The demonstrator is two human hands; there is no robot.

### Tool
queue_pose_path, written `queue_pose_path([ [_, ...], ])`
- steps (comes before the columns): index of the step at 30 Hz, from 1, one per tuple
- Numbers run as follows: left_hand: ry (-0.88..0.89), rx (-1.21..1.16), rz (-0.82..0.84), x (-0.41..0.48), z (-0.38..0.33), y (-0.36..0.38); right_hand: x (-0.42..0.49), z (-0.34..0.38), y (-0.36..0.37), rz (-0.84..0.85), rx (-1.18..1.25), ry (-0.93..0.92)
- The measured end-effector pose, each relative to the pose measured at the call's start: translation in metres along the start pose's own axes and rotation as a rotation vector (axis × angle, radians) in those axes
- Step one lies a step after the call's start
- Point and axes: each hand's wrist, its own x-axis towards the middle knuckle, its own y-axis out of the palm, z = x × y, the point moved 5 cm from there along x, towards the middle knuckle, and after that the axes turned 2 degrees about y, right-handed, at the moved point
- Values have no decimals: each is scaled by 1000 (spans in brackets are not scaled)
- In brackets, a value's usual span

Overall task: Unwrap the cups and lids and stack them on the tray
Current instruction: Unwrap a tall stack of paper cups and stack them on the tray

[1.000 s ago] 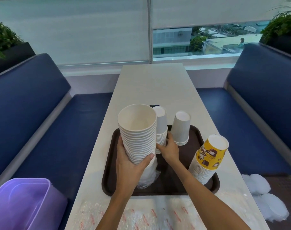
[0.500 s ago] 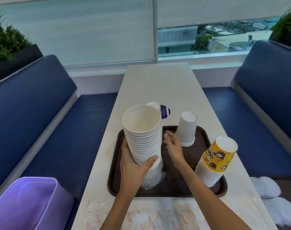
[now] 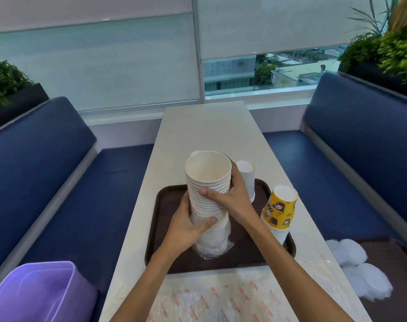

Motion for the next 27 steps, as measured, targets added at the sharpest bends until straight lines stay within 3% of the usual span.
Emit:
queue_pose_path([
  [4,14,25,-8,-5,-6,-11,-1,7,4,-37,-4,-39],
  [9,-9,17,-247,-1,-22,-13,-3,14,19,-5,-24,-17],
  [12,6,31,-303,-2,-24,-12,1,21,20,73,-105,28],
  [16,24,49,-288,-2,-21,-13,15,48,11,167,-416,28],
  [23,31,82,-277,-3,-25,-11,45,93,23,515,-1093,78],
  [27,43,98,-276,-4,-25,-12,53,100,33,583,-1211,109],
])
